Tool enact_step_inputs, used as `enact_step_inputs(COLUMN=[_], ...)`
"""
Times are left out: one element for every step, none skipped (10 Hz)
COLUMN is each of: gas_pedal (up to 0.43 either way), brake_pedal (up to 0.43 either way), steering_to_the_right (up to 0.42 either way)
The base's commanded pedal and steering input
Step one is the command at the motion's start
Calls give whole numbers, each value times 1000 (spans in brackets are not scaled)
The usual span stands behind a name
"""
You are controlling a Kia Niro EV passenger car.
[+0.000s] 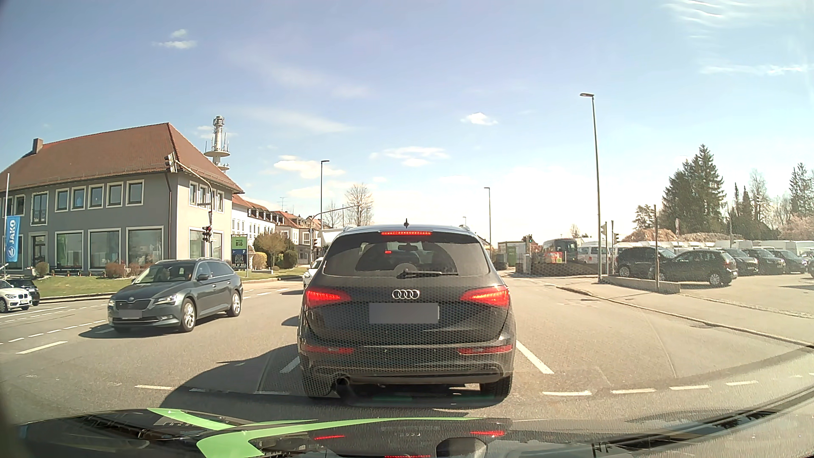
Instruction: Follow the waypoints while adhering to traffic rules and regulations
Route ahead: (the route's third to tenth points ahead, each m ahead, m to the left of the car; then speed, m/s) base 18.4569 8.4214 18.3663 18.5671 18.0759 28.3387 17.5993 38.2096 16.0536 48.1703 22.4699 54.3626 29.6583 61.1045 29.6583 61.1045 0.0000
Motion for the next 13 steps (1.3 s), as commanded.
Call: enact_step_inputs(gas_pedal=[0,0,0,0,0,0,0,0,0,0,0,0,0], brake_pedal=[311,311,311,311,311,311,311,311,311,311,311,311,311], steering_to_the_right=[-1,-1,-1,-1,-1,-1,-1,-1,-1,-1,-1,-1,-1])
